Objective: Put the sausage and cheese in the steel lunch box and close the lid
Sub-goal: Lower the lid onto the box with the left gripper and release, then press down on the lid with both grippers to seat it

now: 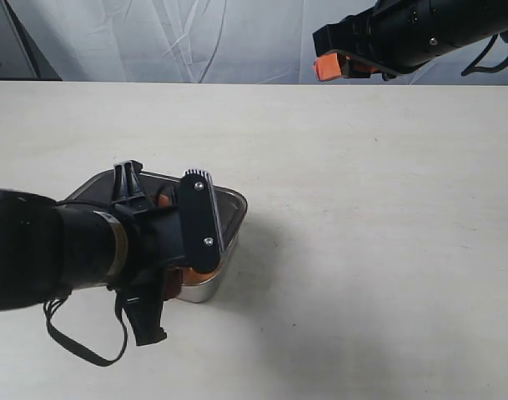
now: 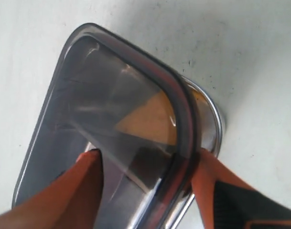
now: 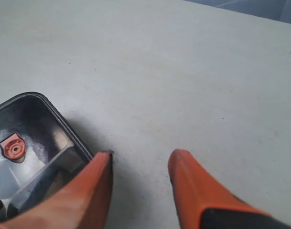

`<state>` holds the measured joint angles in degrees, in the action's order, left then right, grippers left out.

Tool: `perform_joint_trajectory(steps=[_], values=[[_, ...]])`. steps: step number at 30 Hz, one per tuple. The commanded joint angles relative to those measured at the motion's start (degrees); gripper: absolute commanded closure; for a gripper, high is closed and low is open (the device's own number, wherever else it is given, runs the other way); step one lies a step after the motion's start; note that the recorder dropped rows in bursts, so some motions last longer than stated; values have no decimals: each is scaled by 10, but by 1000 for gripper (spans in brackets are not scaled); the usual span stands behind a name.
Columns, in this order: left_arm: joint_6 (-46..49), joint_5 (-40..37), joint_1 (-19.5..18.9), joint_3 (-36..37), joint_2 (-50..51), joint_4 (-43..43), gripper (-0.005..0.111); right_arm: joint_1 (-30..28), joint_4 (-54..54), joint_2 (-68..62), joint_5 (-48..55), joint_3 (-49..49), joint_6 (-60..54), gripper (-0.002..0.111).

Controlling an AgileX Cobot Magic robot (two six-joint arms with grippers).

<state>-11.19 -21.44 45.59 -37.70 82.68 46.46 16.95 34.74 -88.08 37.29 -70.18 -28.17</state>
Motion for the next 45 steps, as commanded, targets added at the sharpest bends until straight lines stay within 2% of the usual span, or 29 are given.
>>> perform_joint_trajectory(steps=[1, 8, 13, 15, 18, 20, 21, 22, 26, 31, 35, 36, 37, 38, 40, 41, 45], values=[[0, 5, 2, 2, -20, -51, 53, -3, -2, 4, -1, 1, -1, 68], [129, -31, 2, 2, -20, -188, 53, -3, -2, 4, -1, 1, -1, 68], [181, -74, 2, 2, -42, -266, 53, -3, 0, 4, 6, 1, -1, 68], [180, -77, 2, 0, -60, -275, 55, -3, 10, 4, 22, 1, -1, 73], [144, -76, 1, -15, -90, -265, 71, 2, 31, 4, 49, 1, -1, 92], [83, -73, -6, -24, -108, -215, 92, 8, 29, 4, 53, 1, -1, 108], [40, -72, -11, -29, -115, -188, 102, 11, 30, 3, 58, 1, 0, 109], [-9, -74, -20, -36, -121, -150, 106, 13, 32, 3, 59, 1, 0, 109], [-187, -99, -79, -68, -125, -49, 106, 32, 37, -16, 60, 2, 11, 109], [-208, -88, -185, -99, -125, -78, 106, 62, 74, -52, 54, 2, 11, 109], [-186, -67, -267, -114, -114, -159, 107, 97, 89, -87, 40, 2, 11, 109], [-133, -67, -295, -117, -102, -248, 107, 114, 91, -103, 38, 2, 11, 109], [-84, -69, -307, -118, -93, -306, 107, 124, 93, -110, 34, 2, 11, 109], [18, -79, -326, -118, -70, -414, 107, 141, 93, -123, 25, 2, 11, 109], [123, -87, -339, -118, -39, -537, 107, 160, 94, -137, 10, 2, 14, 109], [140, -87, -341, -118, -30, -566, 107, 164, 94, -141, 9, 2, 18, 109], [149, -89, -341, -118, 5, -582, 107, 174, 93, -164, 2, 2, 24, 109]])
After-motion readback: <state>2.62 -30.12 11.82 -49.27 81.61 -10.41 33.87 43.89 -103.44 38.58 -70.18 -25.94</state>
